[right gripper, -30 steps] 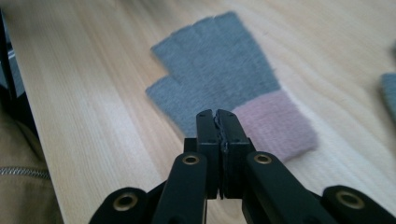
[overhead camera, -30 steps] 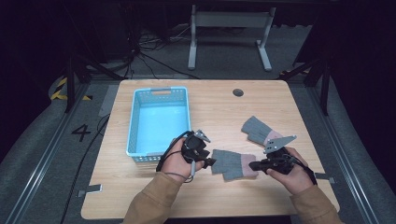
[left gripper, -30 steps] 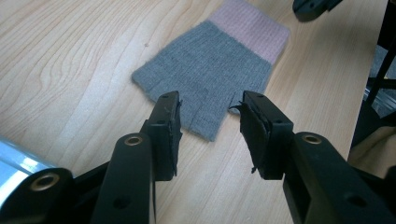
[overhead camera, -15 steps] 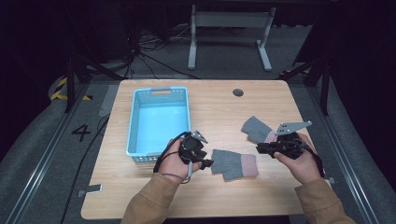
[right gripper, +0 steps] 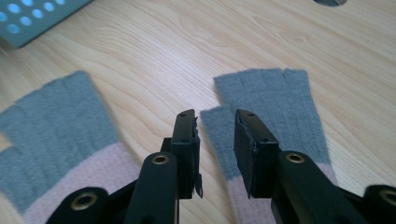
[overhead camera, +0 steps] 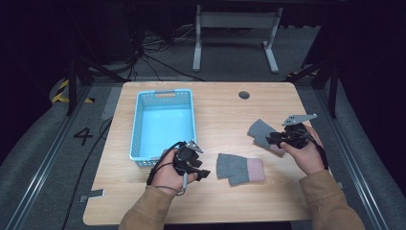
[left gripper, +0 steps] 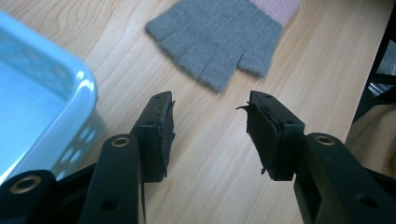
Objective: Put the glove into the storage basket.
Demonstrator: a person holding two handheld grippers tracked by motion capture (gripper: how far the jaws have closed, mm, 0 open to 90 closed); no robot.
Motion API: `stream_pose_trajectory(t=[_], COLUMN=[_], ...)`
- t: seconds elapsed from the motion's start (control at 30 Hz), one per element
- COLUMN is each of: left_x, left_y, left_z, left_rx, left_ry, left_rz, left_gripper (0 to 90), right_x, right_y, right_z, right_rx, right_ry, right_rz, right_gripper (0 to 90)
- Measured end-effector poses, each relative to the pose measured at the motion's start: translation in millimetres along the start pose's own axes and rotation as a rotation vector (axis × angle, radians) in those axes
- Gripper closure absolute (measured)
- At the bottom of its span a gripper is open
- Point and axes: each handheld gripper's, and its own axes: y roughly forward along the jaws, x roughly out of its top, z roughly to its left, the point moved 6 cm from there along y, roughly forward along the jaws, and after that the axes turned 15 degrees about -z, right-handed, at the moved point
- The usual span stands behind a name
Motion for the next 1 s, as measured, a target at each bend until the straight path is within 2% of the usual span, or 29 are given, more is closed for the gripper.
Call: stream_pose_trajectory(t=[0.07,0.13,0.2,0.27,0.43,0.57,0.73,1.0], left_x=[-4.2,-5.6,-7.3,-8.4,-11.1,-12.6,-15.4,-16.2], left_y=[-3.6,-3.5,-2.9,-3.4,-3.9,-5.9,-9.0,-9.0], left_z=[-0.1,0.2,2.8,2.4,3.7,5.7,7.2,6.2], left_rx=[0.008,0.009,0.029,0.023,0.025,0.032,0.041,0.042], left_ry=[-0.008,-0.011,-0.002,0.007,-0.001,-0.014,-0.021,-0.021], left_rz=[-0.003,0.001,-0.010,-0.008,-0.004,-0.010,-0.007,-0.007], left_gripper=[51.1,50.9,51.0,51.0,50.6,50.4,50.4,50.3], right_x=[-5.1,-6.8,-12.0,-14.7,-27.1,-34.1,-38.6,-41.2], right_y=[8.4,10.2,17.2,20.2,28.9,33.3,39.4,43.0], right_z=[-8.5,-10.4,-19.3,-24.3,-37.2,-42.0,-44.2,-43.6], right_rx=[-0.007,-0.013,-0.041,-0.056,-0.104,-0.123,-0.119,-0.124], right_ry=[0.017,0.020,0.017,0.018,0.024,0.028,0.046,0.034], right_rz=[0.019,0.025,0.019,0.017,0.037,0.038,0.049,0.065], right_gripper=[65.8,64.7,60.0,59.2,55.5,55.3,54.7,58.8])
